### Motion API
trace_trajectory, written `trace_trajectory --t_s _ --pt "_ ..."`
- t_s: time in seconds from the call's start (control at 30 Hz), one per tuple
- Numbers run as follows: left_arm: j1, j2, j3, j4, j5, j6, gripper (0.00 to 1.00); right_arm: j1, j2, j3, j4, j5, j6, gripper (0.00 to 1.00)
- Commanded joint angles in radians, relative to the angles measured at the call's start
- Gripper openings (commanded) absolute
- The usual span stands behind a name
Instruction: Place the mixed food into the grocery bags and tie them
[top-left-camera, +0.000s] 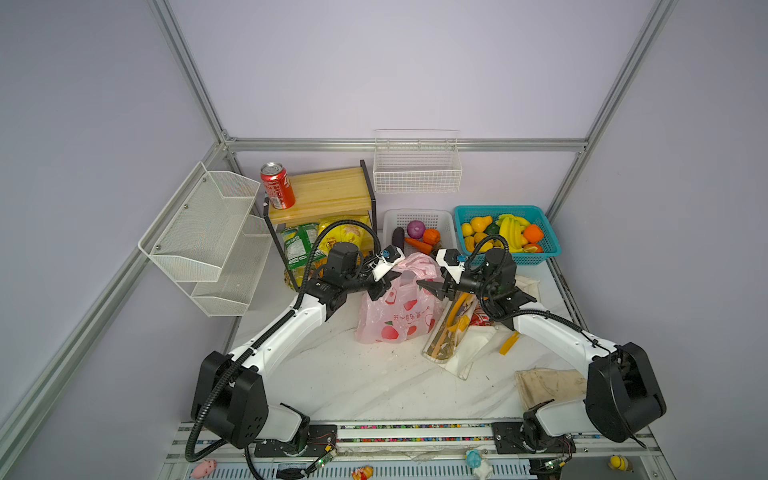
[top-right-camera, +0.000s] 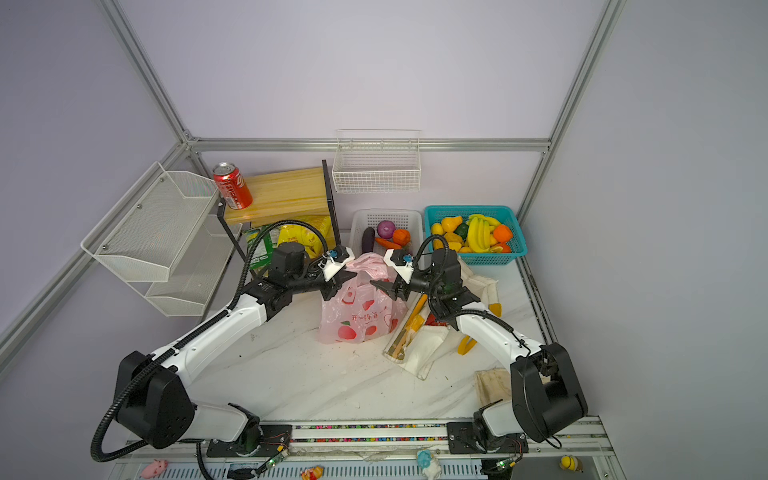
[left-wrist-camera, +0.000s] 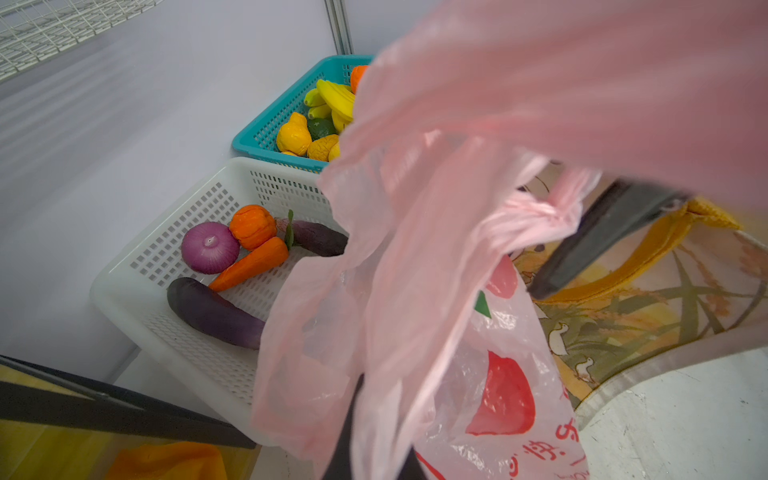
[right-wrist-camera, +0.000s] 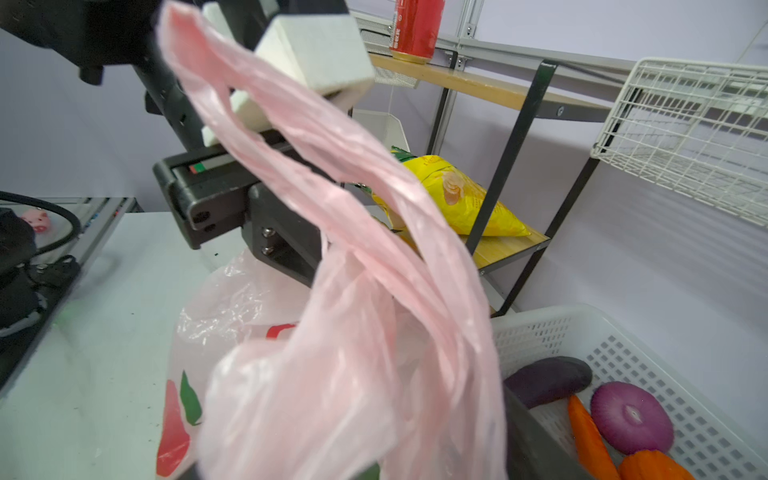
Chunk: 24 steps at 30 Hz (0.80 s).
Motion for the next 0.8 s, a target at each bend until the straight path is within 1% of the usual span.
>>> trace_trajectory --t_s 0.0,0.1,0.13,0.3,0.43,0.53,0.63,0.67,0.77 --pt "0.007 -0.012 -0.026 0.04 0.021 0.005 0.0 -0.002 0.002 -0.007 0.091 -0.077 0.058 0.79" --pt "0.007 -0.013 -0.024 0.041 0.022 0.007 0.0 -0.001 0.007 -0.012 0.141 -0.075 0.12 0.86" --pt "0.007 0.012 -0.024 0.042 0.022 0.009 0.0 -0.002 0.009 -0.012 0.154 -0.065 0.144 0.87" --pt "0.005 0.031 -0.022 0.041 0.02 0.015 0.0 -0.002 0.008 -0.001 0.158 0.003 0.234 0.87" --pt "0.004 0.039 -0.021 0.041 0.017 0.022 0.0 -0.002 0.012 0.001 0.158 0.019 0.307 0.87" --pt "0.002 0.039 -0.019 0.041 0.021 0.02 0.0 -0.004 0.027 0.006 0.15 0.033 0.325 0.84" --pt "0.002 0.036 -0.017 0.043 0.024 0.018 0.0 -0.003 0.046 0.024 0.113 0.028 0.292 0.8" --pt "0.002 0.036 -0.018 0.042 0.024 0.018 0.0 -0.004 0.054 0.032 0.094 0.023 0.277 0.77" --pt "0.001 0.033 -0.02 0.043 0.02 0.019 0.0 -0.003 0.073 0.05 0.092 -0.003 0.274 0.64"
